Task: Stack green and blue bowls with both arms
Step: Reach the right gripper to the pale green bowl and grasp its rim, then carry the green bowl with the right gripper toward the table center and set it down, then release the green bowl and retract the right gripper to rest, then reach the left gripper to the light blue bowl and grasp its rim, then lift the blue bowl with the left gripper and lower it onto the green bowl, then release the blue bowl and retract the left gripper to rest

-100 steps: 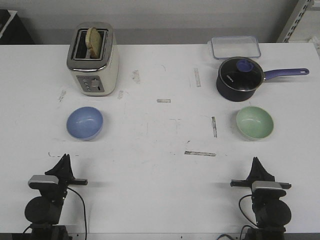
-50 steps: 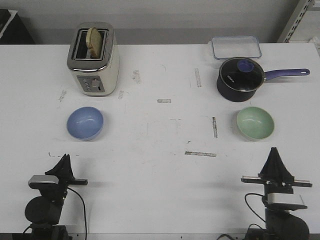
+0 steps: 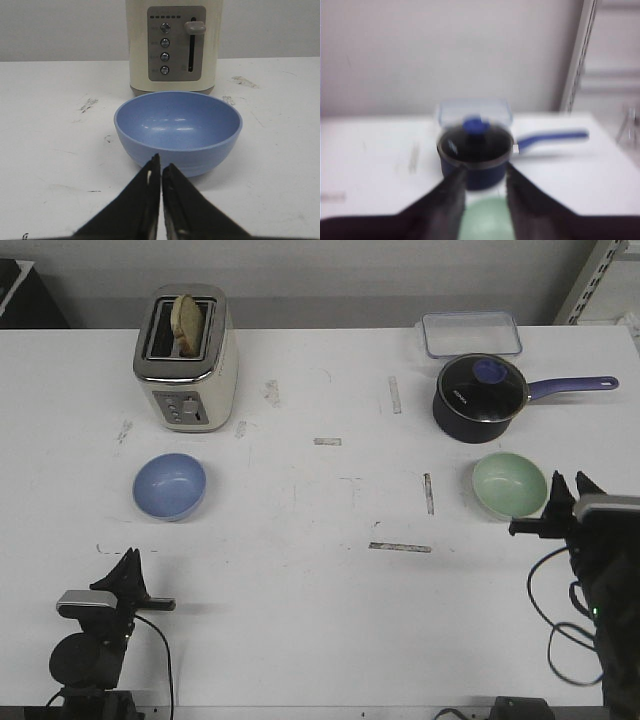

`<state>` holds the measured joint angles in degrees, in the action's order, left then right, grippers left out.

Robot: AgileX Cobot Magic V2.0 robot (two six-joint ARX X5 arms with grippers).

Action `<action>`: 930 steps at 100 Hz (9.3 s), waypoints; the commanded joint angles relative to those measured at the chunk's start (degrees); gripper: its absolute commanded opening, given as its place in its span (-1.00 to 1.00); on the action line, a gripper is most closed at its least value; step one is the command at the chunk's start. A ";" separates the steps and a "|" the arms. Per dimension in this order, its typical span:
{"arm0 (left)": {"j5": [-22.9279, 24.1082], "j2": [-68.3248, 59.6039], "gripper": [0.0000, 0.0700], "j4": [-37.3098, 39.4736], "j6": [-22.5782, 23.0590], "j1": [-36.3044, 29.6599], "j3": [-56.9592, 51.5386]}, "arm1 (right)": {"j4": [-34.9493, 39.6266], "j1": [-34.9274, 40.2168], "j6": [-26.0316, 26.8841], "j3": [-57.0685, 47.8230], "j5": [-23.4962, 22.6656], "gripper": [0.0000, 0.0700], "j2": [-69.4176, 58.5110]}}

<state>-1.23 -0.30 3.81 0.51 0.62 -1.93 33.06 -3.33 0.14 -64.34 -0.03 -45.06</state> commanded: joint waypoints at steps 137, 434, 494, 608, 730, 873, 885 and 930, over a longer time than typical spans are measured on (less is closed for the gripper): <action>0.11 0.09 -1.00 0.61 -0.11 0.00 1.20 | 2.97 -16.90 -10.69 -6.36 -9.60 -1.00 -49.92; 0.37 0.09 -1.00 0.52 -0.15 0.02 1.20 | -0.35 4.02 -6.54 25.22 -5.90 -1.00 11.04; 3.17 -11.52 -1.00 -2.05 2.10 0.13 -25.88 | -4.09 4.07 -6.19 33.53 -5.90 -1.00 30.21; -11.34 -88.80 0.64 -33.70 -5.55 10.19 -68.13 | -4.11 4.07 -6.45 33.62 -5.73 -1.00 27.58; -17.11 -82.03 -1.00 -41.59 -6.19 -0.13 -79.10 | -4.07 4.07 -6.45 33.62 -5.73 -1.00 27.36; -8.87 -91.67 0.39 -42.62 -3.08 -36.63 -79.10 | -4.07 4.07 -6.43 33.62 -5.77 -1.00 27.34; -8.81 -91.34 1.00 -41.20 -3.08 -36.63 -79.12 | -4.07 4.07 -6.43 33.62 -5.77 -1.00 27.34; 1.40 -83.10 -0.19 -41.33 -0.07 -34.49 -84.04 | -4.07 4.07 -6.43 33.62 -5.88 -1.00 27.34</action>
<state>-1.28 -84.36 -37.32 -1.39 -34.46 -84.73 29.45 0.69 -5.82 -30.68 -5.85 -17.37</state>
